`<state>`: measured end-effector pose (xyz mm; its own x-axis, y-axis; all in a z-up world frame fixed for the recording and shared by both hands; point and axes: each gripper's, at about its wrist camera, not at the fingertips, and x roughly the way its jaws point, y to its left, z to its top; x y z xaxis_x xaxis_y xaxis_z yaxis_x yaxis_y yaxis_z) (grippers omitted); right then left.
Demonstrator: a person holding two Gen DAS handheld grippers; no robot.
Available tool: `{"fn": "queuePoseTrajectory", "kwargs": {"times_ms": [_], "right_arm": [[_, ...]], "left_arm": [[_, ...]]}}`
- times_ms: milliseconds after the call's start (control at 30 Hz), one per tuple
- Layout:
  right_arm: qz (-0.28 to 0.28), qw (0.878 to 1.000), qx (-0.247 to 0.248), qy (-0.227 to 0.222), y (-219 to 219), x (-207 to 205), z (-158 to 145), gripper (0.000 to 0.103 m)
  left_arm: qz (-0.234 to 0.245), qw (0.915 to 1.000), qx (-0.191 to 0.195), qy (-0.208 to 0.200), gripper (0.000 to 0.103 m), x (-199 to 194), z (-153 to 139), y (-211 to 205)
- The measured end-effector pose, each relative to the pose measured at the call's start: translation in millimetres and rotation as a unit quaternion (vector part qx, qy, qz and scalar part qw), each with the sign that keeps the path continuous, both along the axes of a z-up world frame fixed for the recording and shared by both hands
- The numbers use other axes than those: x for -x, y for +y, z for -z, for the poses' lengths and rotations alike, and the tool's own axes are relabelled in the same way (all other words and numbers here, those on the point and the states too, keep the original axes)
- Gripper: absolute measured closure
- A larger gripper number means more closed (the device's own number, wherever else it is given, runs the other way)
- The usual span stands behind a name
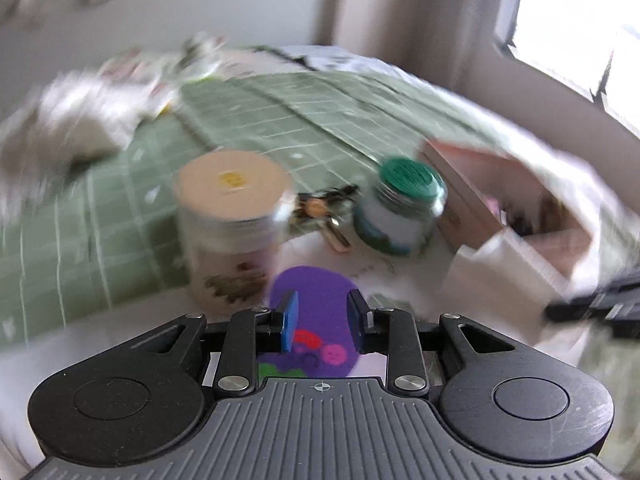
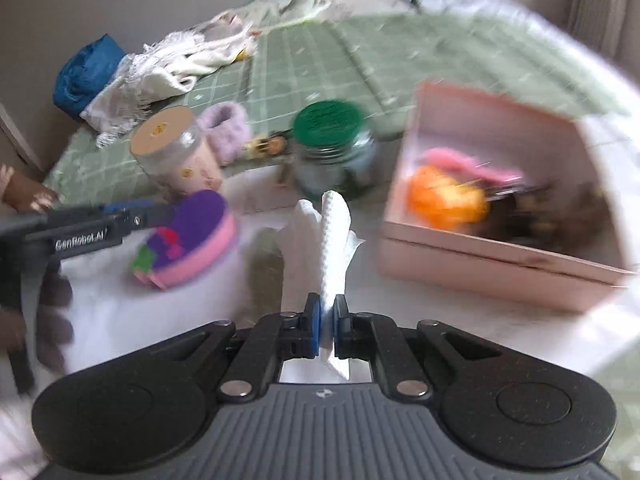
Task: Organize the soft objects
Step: 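Grasp the purple sponge with the left gripper while the right gripper grasps the white tissue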
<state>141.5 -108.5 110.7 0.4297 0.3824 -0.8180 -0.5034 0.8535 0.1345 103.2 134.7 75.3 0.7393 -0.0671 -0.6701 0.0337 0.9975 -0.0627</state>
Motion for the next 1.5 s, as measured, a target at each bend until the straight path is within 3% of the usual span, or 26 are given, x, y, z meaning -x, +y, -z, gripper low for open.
{"fn": "queuePoseTrajectory", "kwargs": {"times_ms": [33, 100, 167, 233, 267, 333, 467, 533, 633, 733, 833, 933, 1000, 1067, 1133, 1267, 1433, 1500], "right_arm": [[0.004, 1.000, 0.007, -0.010, -7, 5, 0, 0.097], [0.010, 1.000, 0.010, -0.006, -16, 11, 6, 0.096], [0.015, 1.000, 0.020, 0.002, -17, 15, 19, 0.092], [0.008, 0.999, 0.034, 0.004, -11, 18, 32, 0.077], [0.002, 0.999, 0.043, -0.002, -7, 22, 37, 0.062], [-0.010, 0.998, 0.060, -0.012, 0, 29, 44, 0.047], [-0.039, 0.995, 0.086, -0.036, 11, 45, 51, 0.033], [-0.044, 0.994, 0.094, -0.042, 13, 50, 54, 0.029], [-0.041, 0.994, 0.096, -0.046, 15, 51, 59, 0.024], [-0.030, 0.994, 0.095, -0.048, 16, 51, 62, 0.018], [-0.021, 0.994, 0.094, -0.051, 16, 51, 64, 0.015], [-0.018, 0.994, 0.094, -0.055, 16, 53, 66, 0.014], [-0.013, 0.993, 0.098, -0.060, 17, 54, 67, 0.010], [-0.004, 0.993, 0.098, -0.060, 16, 54, 69, 0.005], [0.011, 0.995, 0.088, -0.043, 13, 48, 72, 0.000], [0.023, 0.998, 0.059, -0.004, 5, 37, 73, 0.000], [-0.002, 0.997, 0.073, 0.012, 9, 36, 71, 0.000], [-0.010, 0.997, 0.077, 0.017, 9, 38, 62, 0.005]], "left_arm": [[0.014, 0.9992, -0.037, 0.004, 0.072, -1, 4, -12], [0.036, 0.9970, -0.065, 0.021, 0.071, -3, 16, -26], [0.054, 0.9954, -0.078, 0.012, 0.059, 0, 20, -33], [0.072, 0.9950, -0.068, 0.011, 0.048, 1, 21, -36], [0.079, 0.9952, -0.056, 0.009, 0.048, 2, 21, -35], [0.085, 0.9953, -0.046, -0.003, 0.048, 4, 20, -34], [0.022, 0.9953, -0.087, -0.037, 0.051, 6, 12, -27], [-0.011, 0.9964, -0.079, -0.029, 0.052, 3, 11, -15], [-0.037, 0.9992, -0.018, -0.001, 0.052, -1, 13, 4], [-0.024, 0.9980, 0.053, 0.024, 0.048, -4, 20, 12], [0.017, 0.9986, 0.040, 0.030, 0.033, -5, 24, 0], [0.071, 0.9938, 0.048, 0.072, 0.035, -8, 38, -20], [0.079, 0.9953, 0.009, 0.055, 0.036, -4, 38, -30], [0.069, 0.9968, 0.009, 0.038, 0.036, -4, 34, -29], [0.043, 0.9980, 0.040, 0.023, 0.036, -6, 29, -18], [0.012, 0.9963, 0.079, 0.033, 0.037, -14, 32, -3], [-0.006, 0.9930, 0.106, 0.053, 0.040, -18, 31, 4], [-0.009, 0.9921, 0.115, 0.050, 0.040, -9, 23, 9]]}}
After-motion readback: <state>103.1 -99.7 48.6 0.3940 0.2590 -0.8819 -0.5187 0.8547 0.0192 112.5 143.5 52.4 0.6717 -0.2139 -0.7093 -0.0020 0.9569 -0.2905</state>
